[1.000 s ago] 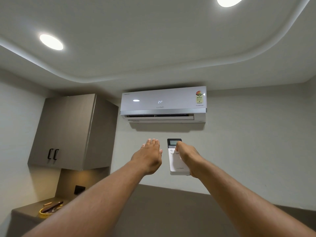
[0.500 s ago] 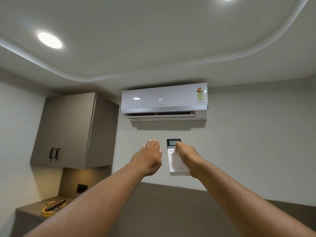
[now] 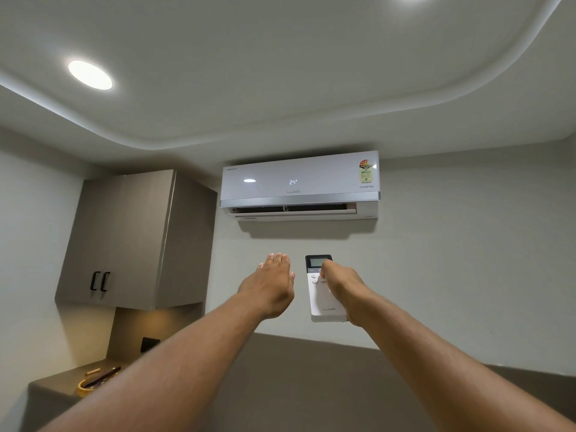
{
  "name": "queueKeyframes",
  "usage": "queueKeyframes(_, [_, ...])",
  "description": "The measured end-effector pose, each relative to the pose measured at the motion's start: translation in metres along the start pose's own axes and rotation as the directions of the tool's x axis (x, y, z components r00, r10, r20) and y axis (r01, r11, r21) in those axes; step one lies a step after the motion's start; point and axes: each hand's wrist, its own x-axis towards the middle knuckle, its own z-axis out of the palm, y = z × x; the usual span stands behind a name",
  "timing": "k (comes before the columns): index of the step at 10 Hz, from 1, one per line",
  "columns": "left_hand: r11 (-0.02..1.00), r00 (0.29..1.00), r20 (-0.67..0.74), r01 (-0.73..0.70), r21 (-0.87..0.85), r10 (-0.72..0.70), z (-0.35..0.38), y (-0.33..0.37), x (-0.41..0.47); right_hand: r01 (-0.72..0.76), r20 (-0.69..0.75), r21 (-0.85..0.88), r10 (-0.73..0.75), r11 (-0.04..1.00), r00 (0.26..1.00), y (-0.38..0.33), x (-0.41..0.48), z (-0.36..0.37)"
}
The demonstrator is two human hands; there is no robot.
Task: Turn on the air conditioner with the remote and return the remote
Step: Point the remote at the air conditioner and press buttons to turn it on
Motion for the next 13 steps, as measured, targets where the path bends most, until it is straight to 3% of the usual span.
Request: queueKeyframes(13, [1.000, 1.000, -0.012, -0.021, -0.013, 0.021, -0.014, 0.016, 0.002, 0.030, -0.008, -0.004, -0.030, 1.000, 1.000, -0.013, -0.007, -0.006])
